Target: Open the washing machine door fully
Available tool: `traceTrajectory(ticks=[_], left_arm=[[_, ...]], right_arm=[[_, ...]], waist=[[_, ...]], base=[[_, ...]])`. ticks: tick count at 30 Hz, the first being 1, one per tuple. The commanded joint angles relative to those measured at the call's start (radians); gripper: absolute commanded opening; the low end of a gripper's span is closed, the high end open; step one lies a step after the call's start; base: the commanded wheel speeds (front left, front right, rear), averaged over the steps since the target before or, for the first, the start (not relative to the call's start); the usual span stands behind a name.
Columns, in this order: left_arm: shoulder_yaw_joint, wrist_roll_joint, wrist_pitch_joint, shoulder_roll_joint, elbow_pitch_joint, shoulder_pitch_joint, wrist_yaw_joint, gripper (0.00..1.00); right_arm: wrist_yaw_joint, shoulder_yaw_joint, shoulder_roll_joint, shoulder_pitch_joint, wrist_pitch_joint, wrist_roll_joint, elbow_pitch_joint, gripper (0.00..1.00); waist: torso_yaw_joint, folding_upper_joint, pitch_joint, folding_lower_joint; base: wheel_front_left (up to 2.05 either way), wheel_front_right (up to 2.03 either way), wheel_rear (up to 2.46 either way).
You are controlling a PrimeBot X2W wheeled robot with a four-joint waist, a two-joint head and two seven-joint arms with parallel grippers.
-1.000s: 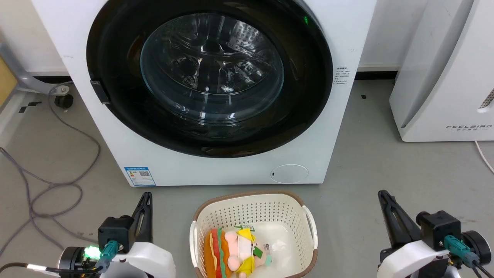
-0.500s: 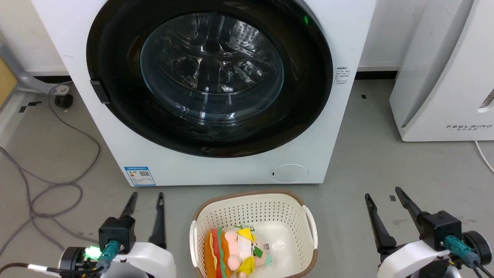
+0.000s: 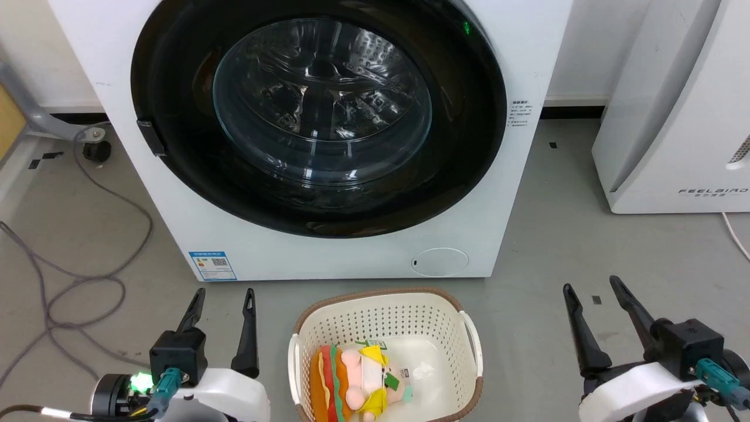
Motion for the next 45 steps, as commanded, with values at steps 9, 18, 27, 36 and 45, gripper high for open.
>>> traceTrajectory(ticks=[9, 18, 27, 36, 45], left_arm=[[-0.007, -0.012, -0.027, 0.0, -0.011, -0.002, 0.015, 1.0], [-0.015, -0.018, -0.046, 0.0, -0.013, -0.001, 0.027, 1.0], [-0.02, -0.023, -0.065, 0.0, -0.012, 0.003, 0.036, 1.0], [-0.025, -0.026, -0.084, 0.0, -0.017, 0.005, 0.047, 1.0], [-0.028, -0.03, -0.101, 0.001, -0.02, 0.005, 0.055, 1.0]], right_arm=[[0.0, -0.004, 0.0, 0.007, -0.027, 0.048, -0.019, 1.0], [0.0, 0.0, 0.0, 0.012, -0.046, 0.159, -0.018, 0.0], [0.0, 0.012, 0.0, 0.012, -0.064, 0.441, 0.01, 0.0], [0.0, 0.048, 0.0, 0.018, -0.064, 0.786, 0.009, 0.0], [0.0, 0.016, 0.0, 0.023, -0.003, 1.066, 0.027, 0.0]], waist=[[0.001, 0.0, 0.002, 0.0], [0.003, 0.0, 0.003, 0.0], [0.004, 0.0, 0.002, 0.0], [0.004, 0.0, 0.003, 0.0], [0.007, 0.0, 0.004, 0.0]], base=[[0.0, 0.0, 0.0], [0.0, 0.0, 0.0], [0.0, 0.0, 0.0], [0.0, 0.0, 0.0], [0.0, 0.0, 0.0]])
